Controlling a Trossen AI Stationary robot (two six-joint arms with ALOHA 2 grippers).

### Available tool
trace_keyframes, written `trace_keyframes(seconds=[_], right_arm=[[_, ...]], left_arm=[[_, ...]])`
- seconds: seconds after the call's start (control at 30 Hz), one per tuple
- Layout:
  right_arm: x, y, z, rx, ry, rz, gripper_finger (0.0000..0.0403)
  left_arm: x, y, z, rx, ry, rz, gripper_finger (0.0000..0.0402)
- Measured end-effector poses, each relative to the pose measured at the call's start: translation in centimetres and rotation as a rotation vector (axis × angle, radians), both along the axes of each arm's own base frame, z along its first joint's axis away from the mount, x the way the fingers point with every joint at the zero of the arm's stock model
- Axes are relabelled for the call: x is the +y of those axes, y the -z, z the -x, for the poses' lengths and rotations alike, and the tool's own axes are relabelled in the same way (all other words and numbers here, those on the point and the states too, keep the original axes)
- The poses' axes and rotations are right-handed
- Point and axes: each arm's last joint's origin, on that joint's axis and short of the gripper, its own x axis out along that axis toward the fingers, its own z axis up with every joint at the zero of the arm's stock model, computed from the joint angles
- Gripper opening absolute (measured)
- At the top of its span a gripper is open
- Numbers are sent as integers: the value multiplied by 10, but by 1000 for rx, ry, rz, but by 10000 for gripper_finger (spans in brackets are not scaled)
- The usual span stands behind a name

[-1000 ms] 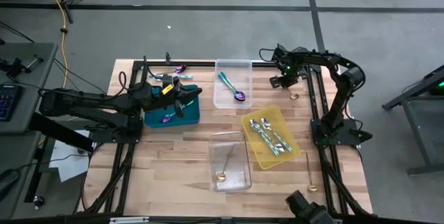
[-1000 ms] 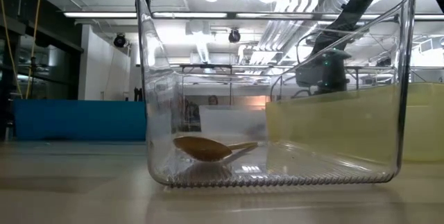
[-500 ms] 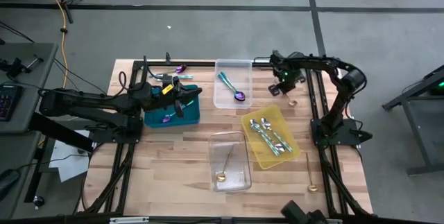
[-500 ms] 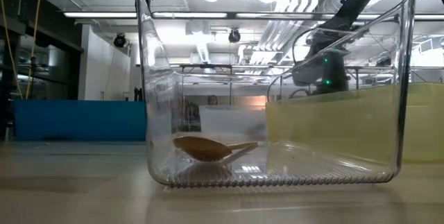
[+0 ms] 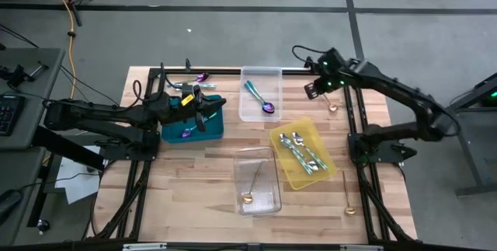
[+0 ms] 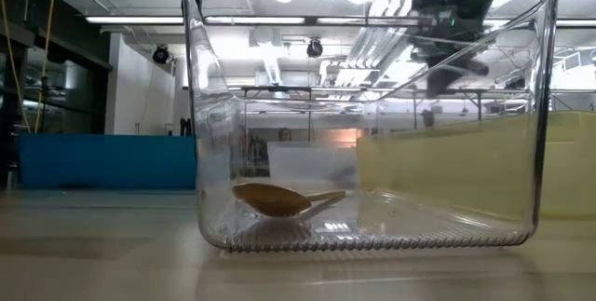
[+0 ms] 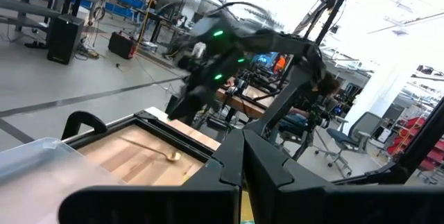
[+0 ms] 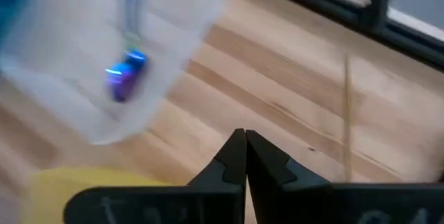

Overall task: Sort silverware by color (type)
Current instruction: Put the gold spoon into the transparent bin

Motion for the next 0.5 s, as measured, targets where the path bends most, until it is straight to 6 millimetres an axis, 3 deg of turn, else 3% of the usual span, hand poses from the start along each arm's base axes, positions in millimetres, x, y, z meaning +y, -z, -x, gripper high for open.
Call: trace_keyframes(seconds=[0.13,0.27,0.5], right_arm=[[17,-18,10,-67,55,45,1],[19,-22,15,-83,103,45,1],[-5,1,13,51,177,-19,1]], left_arm=[[0,0,0,0,0,1,0],[0,0,0,0,0,1,0],[0,0,0,-1,0,3,0]])
